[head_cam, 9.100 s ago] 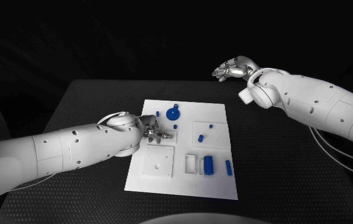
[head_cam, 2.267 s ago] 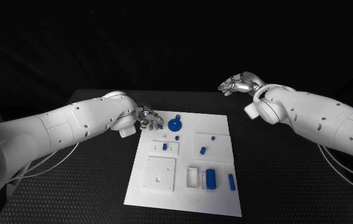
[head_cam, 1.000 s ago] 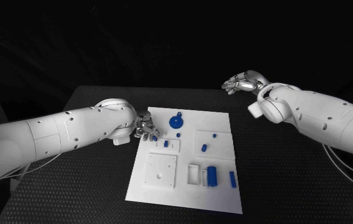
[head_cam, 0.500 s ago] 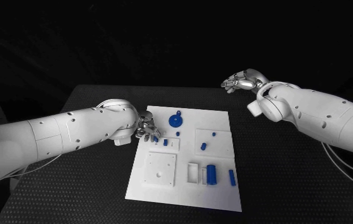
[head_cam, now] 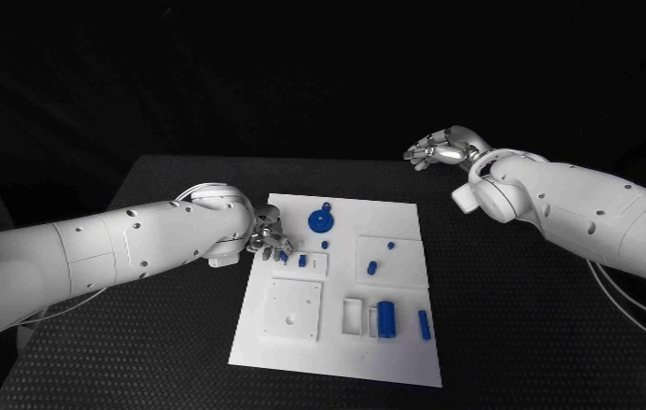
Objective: Assemble the parts on the task board
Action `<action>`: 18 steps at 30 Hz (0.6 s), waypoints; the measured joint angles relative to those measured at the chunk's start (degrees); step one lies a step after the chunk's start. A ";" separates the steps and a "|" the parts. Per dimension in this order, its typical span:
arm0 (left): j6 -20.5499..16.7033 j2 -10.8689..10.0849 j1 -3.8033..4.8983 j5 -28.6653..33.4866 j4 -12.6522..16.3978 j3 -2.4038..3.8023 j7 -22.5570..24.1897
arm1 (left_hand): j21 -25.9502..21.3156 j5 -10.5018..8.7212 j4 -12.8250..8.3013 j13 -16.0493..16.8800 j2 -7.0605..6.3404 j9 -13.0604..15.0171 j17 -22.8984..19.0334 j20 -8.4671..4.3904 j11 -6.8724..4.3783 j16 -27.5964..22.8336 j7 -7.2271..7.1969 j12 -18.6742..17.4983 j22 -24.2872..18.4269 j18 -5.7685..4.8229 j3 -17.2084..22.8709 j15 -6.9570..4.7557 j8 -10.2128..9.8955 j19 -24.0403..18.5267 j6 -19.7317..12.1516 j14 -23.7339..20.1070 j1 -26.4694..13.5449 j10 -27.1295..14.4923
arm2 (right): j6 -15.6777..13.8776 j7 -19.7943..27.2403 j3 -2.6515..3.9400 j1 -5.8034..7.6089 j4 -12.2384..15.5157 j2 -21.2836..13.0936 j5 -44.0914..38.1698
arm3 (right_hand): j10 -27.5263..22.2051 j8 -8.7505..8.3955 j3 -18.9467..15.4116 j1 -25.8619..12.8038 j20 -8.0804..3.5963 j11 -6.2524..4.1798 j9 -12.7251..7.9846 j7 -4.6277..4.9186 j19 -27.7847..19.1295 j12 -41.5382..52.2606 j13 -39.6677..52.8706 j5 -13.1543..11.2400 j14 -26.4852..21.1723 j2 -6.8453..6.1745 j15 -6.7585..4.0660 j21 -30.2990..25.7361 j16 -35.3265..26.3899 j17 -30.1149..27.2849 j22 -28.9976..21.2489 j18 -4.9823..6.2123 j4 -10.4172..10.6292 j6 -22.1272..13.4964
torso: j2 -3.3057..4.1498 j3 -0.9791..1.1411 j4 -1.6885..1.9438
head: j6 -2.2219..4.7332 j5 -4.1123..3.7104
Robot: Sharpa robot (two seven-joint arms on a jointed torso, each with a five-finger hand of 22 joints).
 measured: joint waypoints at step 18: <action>0.48 -0.07 -0.21 -0.53 0.50 0.05 0.28 | 0.00 -0.13 0.00 -0.01 0.00 0.05 -0.06 0.00 0.01 0.00 0.00 0.00 -0.01 0.00 0.00 0.03 0.01 0.00 0.00 0.03 0.00 -0.01 | 0.00 -0.01 0.00 -0.01 -0.05 0.02 0.03 | 0.00 0.00 0.00 0.00 0.00 0.00 0.01 0.00 0.00 0.00 0.01 0.00 0.00 0.00 0.00 0.00 -0.16 0.06 0.05 0.00 0.00 0.00 | -0.03 0.00 0.03 | -0.38 -0.08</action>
